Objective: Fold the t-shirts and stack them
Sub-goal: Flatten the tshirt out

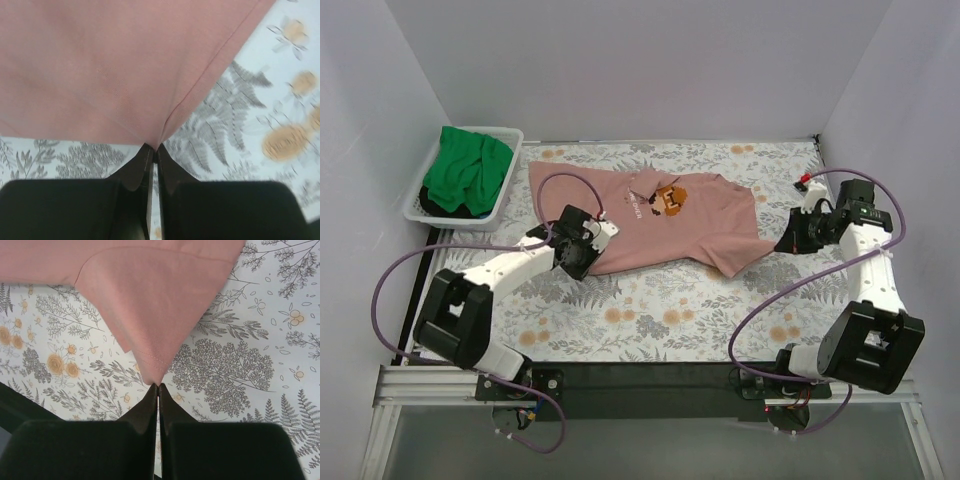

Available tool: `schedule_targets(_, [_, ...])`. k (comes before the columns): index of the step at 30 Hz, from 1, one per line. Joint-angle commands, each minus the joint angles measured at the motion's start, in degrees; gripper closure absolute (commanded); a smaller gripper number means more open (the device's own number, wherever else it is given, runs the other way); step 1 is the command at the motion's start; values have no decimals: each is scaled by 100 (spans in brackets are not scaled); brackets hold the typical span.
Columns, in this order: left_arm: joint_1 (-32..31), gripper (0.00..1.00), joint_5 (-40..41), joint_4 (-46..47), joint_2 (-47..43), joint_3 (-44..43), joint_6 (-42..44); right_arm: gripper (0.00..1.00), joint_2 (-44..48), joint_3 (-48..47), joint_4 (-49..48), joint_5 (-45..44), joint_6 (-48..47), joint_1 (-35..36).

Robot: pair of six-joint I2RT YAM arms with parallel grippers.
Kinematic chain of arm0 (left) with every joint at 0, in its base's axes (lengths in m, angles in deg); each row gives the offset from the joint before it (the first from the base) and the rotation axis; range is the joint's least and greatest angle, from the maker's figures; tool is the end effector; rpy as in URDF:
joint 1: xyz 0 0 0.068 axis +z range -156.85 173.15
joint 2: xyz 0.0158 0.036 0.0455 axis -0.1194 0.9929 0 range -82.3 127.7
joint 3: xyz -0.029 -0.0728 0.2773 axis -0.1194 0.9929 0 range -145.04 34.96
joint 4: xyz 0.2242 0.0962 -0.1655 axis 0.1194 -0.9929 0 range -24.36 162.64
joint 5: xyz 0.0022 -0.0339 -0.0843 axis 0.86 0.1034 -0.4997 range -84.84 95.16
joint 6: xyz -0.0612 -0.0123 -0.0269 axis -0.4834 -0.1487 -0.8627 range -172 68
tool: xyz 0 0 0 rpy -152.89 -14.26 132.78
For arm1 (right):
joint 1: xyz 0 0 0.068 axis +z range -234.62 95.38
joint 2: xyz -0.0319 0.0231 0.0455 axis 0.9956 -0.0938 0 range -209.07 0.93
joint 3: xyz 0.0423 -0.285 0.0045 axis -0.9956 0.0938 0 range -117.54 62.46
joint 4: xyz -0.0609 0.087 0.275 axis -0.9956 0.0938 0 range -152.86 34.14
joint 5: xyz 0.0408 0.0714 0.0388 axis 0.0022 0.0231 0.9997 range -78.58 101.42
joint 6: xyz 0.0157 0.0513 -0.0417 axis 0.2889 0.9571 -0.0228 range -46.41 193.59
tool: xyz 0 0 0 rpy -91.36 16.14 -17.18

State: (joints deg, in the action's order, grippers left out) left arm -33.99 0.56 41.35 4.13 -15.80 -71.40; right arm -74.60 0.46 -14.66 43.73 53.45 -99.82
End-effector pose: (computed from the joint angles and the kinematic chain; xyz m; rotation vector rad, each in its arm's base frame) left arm 0.2788 -0.1479 0.1599 0.2106 2.7774 -0.3268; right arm 0.2909 -0.0489 0.2714 -0.2861 2.4558 0.4922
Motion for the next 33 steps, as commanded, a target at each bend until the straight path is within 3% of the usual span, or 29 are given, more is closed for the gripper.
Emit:
schedule_targets(1, [-11,100,-610,-1334,-819,-320,287,99,407,-49,373,29,-244,-141])
schedule_targets(4, [-11,100,-709,-1836,-883,-504,550,99,556,-5,427,55,-289,-159])
schedule_targets(8, [-11,100,-788,-1986,193,-1188,1086,99,110,-452,321,275,-43,-167])
schedule_targets(14, [752,98,-648,-1653,2735,-3990,1194,99,-1208,-1691,-285,627,633,-141])
schedule_targets(15, [980,84,-430,-1470,3191,-4342,1036,99,-1515,-1823,-329,644,704,-141])
schedule_targets(16, [1078,77,-436,-1468,3361,-5016,843,99,-1639,-1938,-364,644,748,-141])
schedule_targets(17, [1174,65,-436,-1424,3458,-5266,676,99,-1762,-2087,-399,644,775,-141])
schedule_targets(19, [1351,50,-750,-1520,3399,-5584,473,99,-1983,-2150,-461,636,836,-141])
schedule_targets(21, [1369,47,-937,-1574,3083,-5253,393,99,-2123,-2150,-488,662,854,-141])
schedule_targets(25, [1360,47,-1323,-1073,1531,-3262,121,99,-2151,-1904,-584,697,845,-141])
schedule_targets(29, [1151,48,-1657,-993,920,-2563,-476,99,-2072,-1614,-663,671,793,-132])
schedule_targets(33, [526,48,-1193,-853,945,-2246,-1003,99,-2054,-1491,-690,609,757,-132])
